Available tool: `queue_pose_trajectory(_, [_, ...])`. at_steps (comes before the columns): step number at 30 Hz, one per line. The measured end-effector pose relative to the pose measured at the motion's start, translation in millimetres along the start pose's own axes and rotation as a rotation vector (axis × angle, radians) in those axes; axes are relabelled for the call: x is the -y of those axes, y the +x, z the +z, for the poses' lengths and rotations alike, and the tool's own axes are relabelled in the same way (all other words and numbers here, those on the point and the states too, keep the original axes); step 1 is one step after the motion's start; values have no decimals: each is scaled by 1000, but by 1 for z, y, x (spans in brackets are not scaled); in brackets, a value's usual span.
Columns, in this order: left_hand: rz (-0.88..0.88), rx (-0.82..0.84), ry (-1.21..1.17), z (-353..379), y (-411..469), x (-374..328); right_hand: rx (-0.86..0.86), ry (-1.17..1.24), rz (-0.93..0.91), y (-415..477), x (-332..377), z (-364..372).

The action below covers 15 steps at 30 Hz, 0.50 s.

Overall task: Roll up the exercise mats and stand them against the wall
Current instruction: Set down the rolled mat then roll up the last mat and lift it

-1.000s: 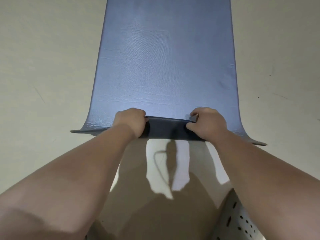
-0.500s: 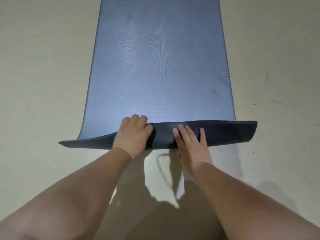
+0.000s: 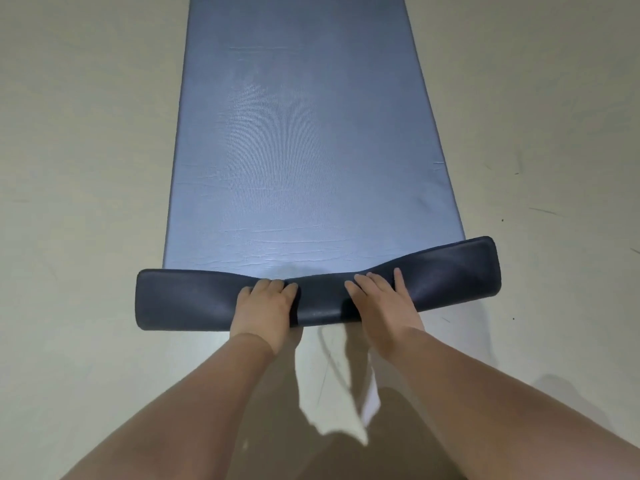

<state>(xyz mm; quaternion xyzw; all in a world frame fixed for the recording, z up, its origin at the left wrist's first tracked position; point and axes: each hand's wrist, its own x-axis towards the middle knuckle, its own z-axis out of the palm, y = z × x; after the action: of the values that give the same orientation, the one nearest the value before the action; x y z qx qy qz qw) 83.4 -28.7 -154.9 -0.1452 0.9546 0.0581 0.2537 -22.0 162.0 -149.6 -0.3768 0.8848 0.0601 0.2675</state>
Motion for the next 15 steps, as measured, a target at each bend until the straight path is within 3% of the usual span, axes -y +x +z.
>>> queue_pose_trajectory(6, [74,41,-144,-25,8,14,95,110,-87,14,-14,-28])
queue_pose_trajectory(10, [117,226,-451,-50,12,41,220,499,-26,13,-30,-57])
queue_pose_trajectory(15, [109,436,-547,-65,19,59,369,572,-17,12,-34,-75])
